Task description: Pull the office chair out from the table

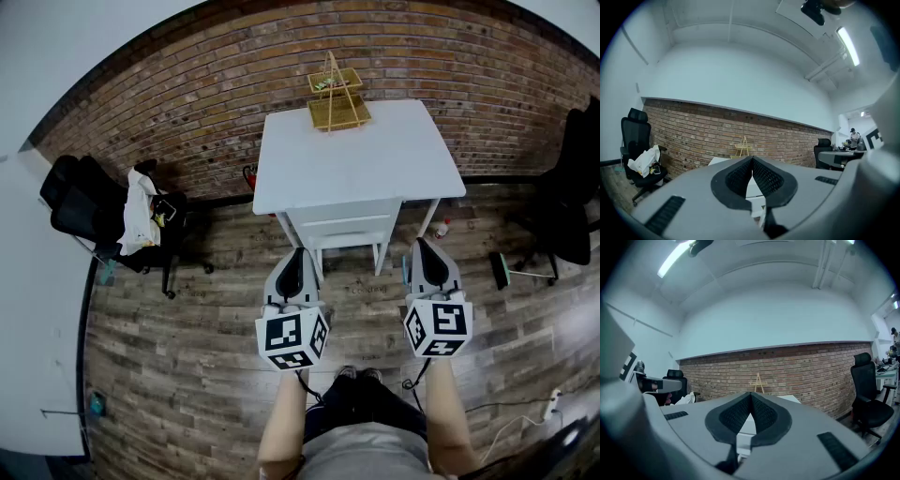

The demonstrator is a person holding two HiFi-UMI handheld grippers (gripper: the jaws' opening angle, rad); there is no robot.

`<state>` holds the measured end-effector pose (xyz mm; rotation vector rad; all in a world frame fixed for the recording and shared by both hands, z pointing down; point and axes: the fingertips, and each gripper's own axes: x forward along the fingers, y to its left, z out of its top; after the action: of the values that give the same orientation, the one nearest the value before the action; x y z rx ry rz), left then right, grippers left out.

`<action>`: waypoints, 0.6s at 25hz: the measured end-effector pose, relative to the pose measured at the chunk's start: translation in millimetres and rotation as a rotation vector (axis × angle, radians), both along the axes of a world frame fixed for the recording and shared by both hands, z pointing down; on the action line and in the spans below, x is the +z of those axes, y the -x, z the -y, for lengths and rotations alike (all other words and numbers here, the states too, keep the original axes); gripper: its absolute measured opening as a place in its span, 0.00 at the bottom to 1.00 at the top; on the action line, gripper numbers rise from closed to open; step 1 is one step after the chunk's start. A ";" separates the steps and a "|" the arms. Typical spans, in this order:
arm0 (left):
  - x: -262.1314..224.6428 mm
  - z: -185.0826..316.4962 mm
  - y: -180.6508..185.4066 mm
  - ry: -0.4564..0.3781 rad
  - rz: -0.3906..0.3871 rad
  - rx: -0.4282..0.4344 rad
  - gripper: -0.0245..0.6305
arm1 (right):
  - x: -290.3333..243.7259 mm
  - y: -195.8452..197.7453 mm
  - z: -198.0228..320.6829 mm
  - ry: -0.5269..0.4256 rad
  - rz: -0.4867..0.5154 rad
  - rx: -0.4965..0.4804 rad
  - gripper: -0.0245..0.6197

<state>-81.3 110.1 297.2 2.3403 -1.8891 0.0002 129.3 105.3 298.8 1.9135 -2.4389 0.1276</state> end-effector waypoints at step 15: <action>0.3 -6.1 1.3 0.006 0.002 -0.006 0.06 | -4.4 4.1 -5.3 -0.021 -0.007 -0.022 0.05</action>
<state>-82.6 116.2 297.5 2.3313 -1.8948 0.0080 125.2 110.6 294.5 1.8919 -2.4659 0.0951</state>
